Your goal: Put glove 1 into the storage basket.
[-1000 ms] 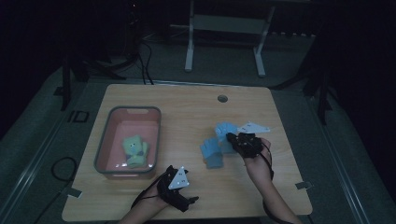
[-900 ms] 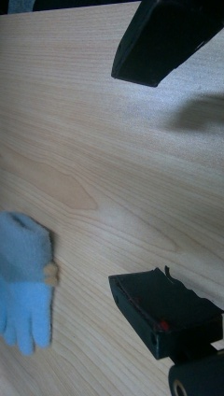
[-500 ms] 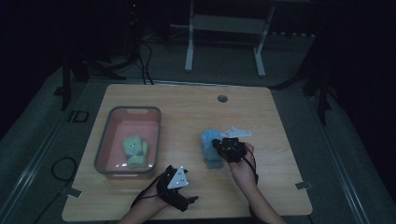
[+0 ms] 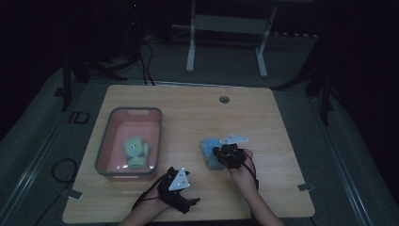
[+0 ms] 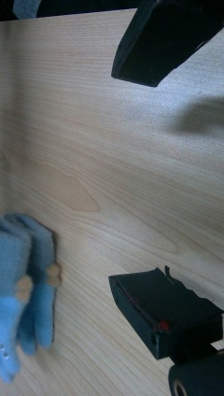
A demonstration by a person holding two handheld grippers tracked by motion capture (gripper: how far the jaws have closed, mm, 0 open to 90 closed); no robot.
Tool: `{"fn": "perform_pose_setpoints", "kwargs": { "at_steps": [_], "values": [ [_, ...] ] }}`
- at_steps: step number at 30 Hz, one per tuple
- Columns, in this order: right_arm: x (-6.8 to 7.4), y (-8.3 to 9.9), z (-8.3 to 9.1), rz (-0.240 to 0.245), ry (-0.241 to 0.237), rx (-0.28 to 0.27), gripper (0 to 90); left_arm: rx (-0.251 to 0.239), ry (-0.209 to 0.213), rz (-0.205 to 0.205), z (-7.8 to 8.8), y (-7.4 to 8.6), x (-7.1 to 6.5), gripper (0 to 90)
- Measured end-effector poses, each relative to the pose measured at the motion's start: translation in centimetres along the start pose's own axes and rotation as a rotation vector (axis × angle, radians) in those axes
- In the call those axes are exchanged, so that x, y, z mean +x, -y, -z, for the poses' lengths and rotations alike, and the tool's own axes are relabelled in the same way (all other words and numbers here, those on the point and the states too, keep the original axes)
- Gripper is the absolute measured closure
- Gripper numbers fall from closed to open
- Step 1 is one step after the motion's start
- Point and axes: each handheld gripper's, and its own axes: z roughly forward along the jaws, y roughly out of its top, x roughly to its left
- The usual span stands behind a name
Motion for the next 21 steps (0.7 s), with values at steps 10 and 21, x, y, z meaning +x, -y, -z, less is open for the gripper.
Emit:
{"fn": "perform_pose_setpoints", "kwargs": {
  "at_steps": [10, 21],
  "values": [
    [-0.2, 1.5, -1.9, -0.006, 0.004, 0.045, 85.6, -0.002, 0.006, 0.001, 0.0, 0.0, 0.0, 3.9],
    [-0.3, 1.1, -1.3, -0.011, -0.019, 0.027, 71.3, -0.012, -0.014, -0.007, -0.1, -0.5, -0.4, 3.9]
  ]
}}
